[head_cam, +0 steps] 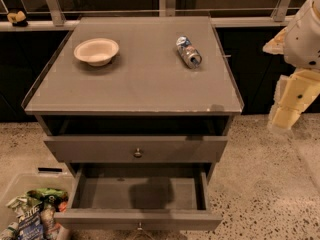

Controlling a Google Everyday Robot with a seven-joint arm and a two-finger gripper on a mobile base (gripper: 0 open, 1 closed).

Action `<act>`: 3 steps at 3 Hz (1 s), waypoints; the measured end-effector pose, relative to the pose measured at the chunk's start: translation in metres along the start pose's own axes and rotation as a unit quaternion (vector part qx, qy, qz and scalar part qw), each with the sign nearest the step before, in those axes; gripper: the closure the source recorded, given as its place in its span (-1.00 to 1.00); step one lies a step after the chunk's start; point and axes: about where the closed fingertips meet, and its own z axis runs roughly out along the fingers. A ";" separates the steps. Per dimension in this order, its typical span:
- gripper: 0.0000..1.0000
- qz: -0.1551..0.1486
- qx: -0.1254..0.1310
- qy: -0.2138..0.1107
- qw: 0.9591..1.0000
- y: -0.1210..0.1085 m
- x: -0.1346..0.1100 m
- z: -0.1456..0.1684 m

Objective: Close middle drawer

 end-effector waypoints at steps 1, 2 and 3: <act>-1.00 -0.004 0.004 -0.001 1.000 0.002 0.001 0.003; -1.00 -0.021 -0.001 -0.016 1.000 0.020 0.008 0.030; -1.00 -0.036 -0.018 -0.037 0.999 0.049 0.025 0.093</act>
Offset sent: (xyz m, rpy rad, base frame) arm -0.0290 -0.0076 -0.1263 0.0416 0.0350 0.1015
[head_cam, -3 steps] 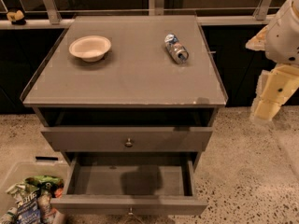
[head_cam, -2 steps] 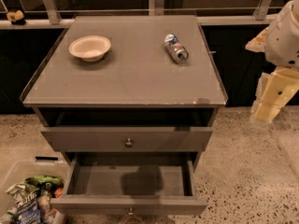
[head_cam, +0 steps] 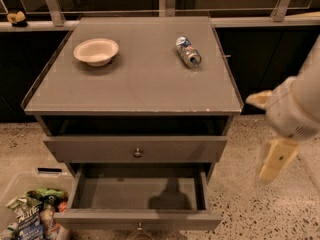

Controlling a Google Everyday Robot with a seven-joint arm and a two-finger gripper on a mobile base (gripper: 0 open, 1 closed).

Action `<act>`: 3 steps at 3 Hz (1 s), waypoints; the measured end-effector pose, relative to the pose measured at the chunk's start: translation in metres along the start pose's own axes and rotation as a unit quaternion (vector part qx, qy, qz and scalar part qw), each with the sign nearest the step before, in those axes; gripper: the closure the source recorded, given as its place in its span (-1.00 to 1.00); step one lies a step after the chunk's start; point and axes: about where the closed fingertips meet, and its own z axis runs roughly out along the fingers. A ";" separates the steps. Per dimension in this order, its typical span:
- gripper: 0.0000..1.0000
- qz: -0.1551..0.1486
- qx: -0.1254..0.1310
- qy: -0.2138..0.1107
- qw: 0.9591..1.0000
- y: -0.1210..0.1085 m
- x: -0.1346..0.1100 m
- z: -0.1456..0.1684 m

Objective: Close middle drawer

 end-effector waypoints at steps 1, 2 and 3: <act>-1.00 0.002 -0.044 -0.020 0.999 0.038 0.024 0.090; -1.00 0.016 -0.112 -0.036 0.993 0.095 0.048 0.187; -1.00 0.034 -0.179 -0.041 0.982 0.159 0.066 0.265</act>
Offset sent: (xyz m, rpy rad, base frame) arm -0.0965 0.0228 -0.3559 0.1801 0.4060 0.0635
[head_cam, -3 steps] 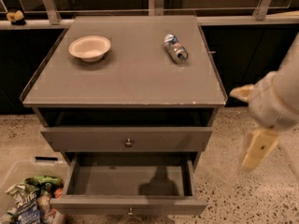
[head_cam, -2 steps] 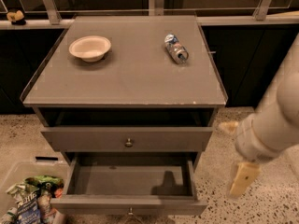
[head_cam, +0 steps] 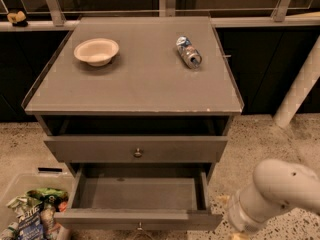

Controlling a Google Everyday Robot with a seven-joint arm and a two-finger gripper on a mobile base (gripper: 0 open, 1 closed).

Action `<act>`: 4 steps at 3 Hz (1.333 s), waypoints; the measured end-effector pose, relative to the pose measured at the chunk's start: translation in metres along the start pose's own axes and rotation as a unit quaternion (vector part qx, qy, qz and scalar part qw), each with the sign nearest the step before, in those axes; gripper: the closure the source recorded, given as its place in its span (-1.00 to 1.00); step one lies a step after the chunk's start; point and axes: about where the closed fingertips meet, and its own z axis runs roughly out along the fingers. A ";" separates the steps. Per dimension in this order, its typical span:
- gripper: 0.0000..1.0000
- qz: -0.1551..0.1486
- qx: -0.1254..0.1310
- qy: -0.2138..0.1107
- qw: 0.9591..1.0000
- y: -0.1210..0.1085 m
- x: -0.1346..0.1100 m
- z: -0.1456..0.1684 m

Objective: Close middle drawer

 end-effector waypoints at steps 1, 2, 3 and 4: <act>-1.00 0.022 -0.044 -0.014 0.999 0.033 0.019 0.069; -1.00 0.031 -0.080 -0.020 0.996 0.059 0.027 0.118; -1.00 0.038 -0.093 -0.029 0.995 0.066 0.028 0.151; -1.00 0.053 -0.078 -0.040 0.995 0.044 0.026 0.172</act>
Offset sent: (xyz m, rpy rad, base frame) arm -0.1071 0.0446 -0.1648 0.0924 0.2486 -0.0036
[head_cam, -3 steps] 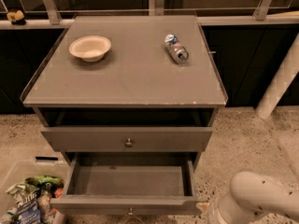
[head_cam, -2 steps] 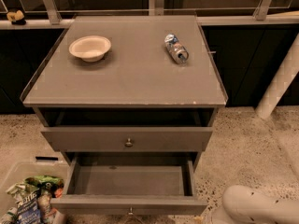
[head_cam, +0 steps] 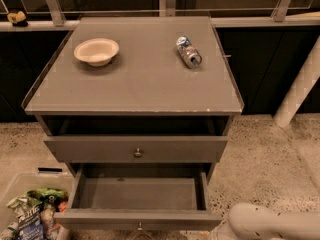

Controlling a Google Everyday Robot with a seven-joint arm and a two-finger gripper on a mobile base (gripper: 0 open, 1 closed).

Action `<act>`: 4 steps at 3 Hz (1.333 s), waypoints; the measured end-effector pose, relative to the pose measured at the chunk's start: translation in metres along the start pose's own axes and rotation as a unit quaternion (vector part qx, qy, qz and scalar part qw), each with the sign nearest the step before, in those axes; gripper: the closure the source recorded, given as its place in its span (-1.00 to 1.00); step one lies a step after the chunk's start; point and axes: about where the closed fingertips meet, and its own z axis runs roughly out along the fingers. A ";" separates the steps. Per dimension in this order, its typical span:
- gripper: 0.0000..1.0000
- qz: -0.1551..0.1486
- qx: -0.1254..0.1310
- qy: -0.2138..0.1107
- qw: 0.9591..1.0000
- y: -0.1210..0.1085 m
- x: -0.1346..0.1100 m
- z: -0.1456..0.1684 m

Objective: Close middle drawer

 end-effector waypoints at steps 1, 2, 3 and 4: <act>-1.00 0.022 0.037 0.000 0.999 -0.034 -0.003 0.005; -1.00 0.061 0.067 0.009 0.996 -0.067 0.001 0.009; -1.00 0.080 0.077 0.024 0.993 -0.097 -0.001 0.012; -1.00 0.080 0.099 0.029 0.991 -0.133 -0.018 -0.005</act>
Offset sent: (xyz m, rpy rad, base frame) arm 0.0962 -0.0202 -0.0458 -0.1496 -0.0704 -0.2681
